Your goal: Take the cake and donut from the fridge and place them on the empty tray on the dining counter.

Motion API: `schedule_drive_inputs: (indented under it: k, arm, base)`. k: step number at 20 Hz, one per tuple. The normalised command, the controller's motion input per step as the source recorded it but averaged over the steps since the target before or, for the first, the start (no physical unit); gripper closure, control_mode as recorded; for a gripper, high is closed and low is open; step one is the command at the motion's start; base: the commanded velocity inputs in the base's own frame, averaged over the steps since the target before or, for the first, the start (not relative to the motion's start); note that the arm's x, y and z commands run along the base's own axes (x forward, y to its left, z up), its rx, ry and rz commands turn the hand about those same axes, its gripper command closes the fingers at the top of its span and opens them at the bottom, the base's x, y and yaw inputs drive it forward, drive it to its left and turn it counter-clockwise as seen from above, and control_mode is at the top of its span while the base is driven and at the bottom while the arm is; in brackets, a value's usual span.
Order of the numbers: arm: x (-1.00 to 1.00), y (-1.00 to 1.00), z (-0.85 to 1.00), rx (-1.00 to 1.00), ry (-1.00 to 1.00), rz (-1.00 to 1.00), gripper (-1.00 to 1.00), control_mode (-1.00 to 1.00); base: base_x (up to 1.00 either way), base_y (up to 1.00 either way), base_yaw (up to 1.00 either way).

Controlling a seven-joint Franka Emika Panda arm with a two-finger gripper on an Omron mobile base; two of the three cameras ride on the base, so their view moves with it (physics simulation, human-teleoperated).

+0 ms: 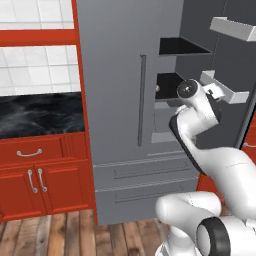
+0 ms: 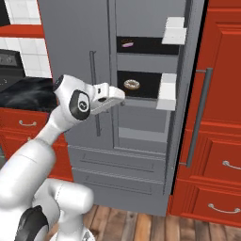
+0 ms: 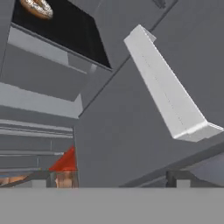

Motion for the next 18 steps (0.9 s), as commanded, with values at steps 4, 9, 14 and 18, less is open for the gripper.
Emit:
schedule_drive_inputs:
  k: [4,9,14,18]
  arm:
    - [-0.15,1.0,0.0,0.37,-0.05,0.04,-1.0,-1.0]
    - [0.0,0.84,-0.01,0.4,0.0,0.23,-1.0,-1.0]
    - [0.11,0.74,-0.09,0.39,0.0,0.38,-1.0,-1.0]
    - [0.54,0.54,-0.17,0.19,-0.1,0.3,-1.0,-1.0]
  base:
    - [0.0,0.0,0.0]
    - [0.0,0.0,0.0]
    - [0.0,0.0,0.0]
    - [0.0,0.0,0.0]
